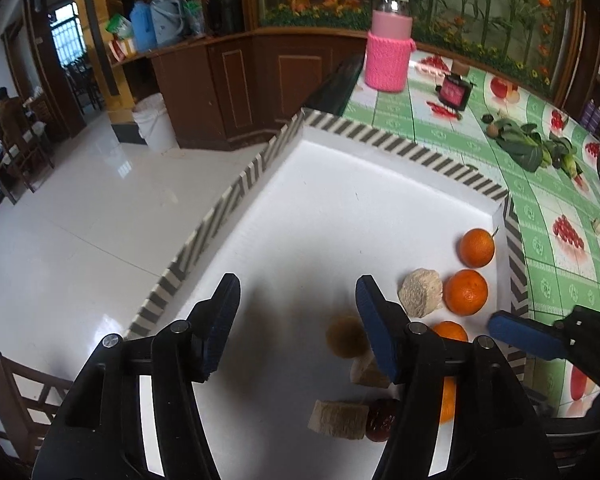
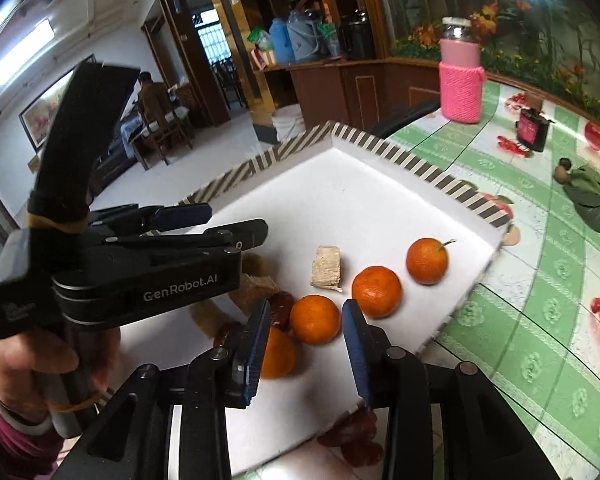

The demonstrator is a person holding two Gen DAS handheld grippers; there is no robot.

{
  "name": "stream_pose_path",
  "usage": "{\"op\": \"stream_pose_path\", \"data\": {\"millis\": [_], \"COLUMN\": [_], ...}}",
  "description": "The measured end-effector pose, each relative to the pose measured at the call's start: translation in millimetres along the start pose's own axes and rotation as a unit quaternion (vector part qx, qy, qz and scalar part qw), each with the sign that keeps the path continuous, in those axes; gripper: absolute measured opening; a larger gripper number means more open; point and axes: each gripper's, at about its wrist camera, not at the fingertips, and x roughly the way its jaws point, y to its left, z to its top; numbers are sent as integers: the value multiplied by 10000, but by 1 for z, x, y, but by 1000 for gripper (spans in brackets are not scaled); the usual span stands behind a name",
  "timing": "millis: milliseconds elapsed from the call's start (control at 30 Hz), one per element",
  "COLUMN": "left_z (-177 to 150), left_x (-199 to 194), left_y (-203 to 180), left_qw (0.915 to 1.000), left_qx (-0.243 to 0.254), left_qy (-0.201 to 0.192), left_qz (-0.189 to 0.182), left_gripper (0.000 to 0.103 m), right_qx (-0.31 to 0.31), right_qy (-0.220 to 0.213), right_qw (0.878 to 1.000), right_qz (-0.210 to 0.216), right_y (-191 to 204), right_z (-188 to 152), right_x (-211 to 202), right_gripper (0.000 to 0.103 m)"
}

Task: Organize fruits
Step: 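Carry the tangerine and brown fruit into the white tray and open both tools, then move both open tools back over the tablecloth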

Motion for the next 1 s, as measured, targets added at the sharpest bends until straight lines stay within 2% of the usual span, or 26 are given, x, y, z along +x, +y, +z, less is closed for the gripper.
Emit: {"op": "stream_pose_path", "data": {"millis": [167, 333, 633, 1000], "left_z": [-5, -6, -11, -17], "left_x": [-22, -41, -58, -67], "left_y": [-2, -17, -63, -135], "left_qw": [9985, 9959, 9946, 9908], "left_qx": [-131, -56, 105, 593], "left_qy": [-473, -837, -1033, -1166], "left_qz": [241, 350, -24, -354], "left_gripper": [61, 61, 61, 61], "right_qx": [155, 219, 480, 1018], "right_qy": [-296, -553, -921, -967], "right_qw": [9994, 9974, 9898, 9792], "right_qz": [-102, -404, -976, -1468], "right_y": [-4, -9, -35, -81], "right_z": [-3, -8, -23, -52], "right_x": [-23, -46, -82, -121], "right_gripper": [36, 36, 36, 36]}}
